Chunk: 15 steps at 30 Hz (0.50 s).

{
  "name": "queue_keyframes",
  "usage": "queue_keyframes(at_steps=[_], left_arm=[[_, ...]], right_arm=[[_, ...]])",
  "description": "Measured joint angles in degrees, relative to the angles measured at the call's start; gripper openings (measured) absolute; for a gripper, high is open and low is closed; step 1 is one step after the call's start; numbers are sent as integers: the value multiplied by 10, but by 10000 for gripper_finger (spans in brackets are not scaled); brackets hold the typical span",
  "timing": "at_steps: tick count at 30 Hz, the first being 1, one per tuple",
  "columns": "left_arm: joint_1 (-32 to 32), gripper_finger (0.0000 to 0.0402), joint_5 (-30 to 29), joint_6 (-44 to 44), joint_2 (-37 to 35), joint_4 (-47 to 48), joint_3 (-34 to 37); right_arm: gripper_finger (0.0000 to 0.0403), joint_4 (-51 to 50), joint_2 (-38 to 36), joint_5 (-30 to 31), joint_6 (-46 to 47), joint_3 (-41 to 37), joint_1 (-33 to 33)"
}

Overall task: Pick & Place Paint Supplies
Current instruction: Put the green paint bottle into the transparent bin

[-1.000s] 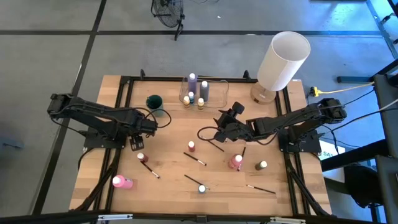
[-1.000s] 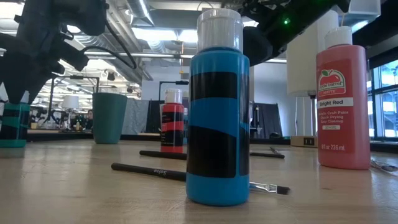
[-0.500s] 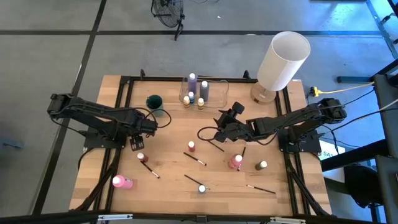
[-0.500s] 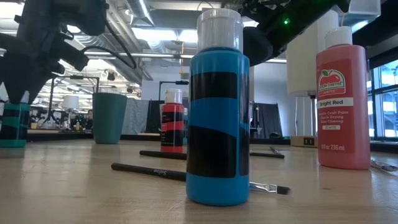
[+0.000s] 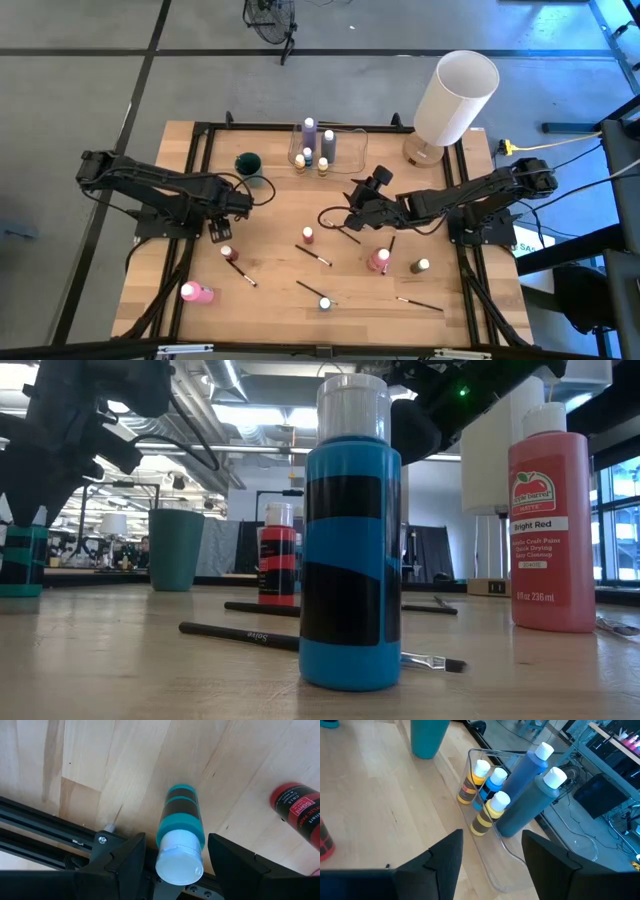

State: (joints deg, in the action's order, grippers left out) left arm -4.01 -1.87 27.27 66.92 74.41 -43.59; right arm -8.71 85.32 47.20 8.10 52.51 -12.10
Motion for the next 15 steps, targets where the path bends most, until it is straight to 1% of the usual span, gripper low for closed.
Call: queue_keyframes(at_steps=[3,6,13,15], left_arm=[[0,209,0,3,0,0,0],[0,195,5,6,0,1,0],[0,128,7,6,0,3,-1],[0,115,7,5,0,3,-1]], right_arm=[[206,0,0,0,0,0,0],[206,0,0,0,0,0,0],[206,0,0,-12,0,0,0],[206,0,0,-12,0,0,0]])
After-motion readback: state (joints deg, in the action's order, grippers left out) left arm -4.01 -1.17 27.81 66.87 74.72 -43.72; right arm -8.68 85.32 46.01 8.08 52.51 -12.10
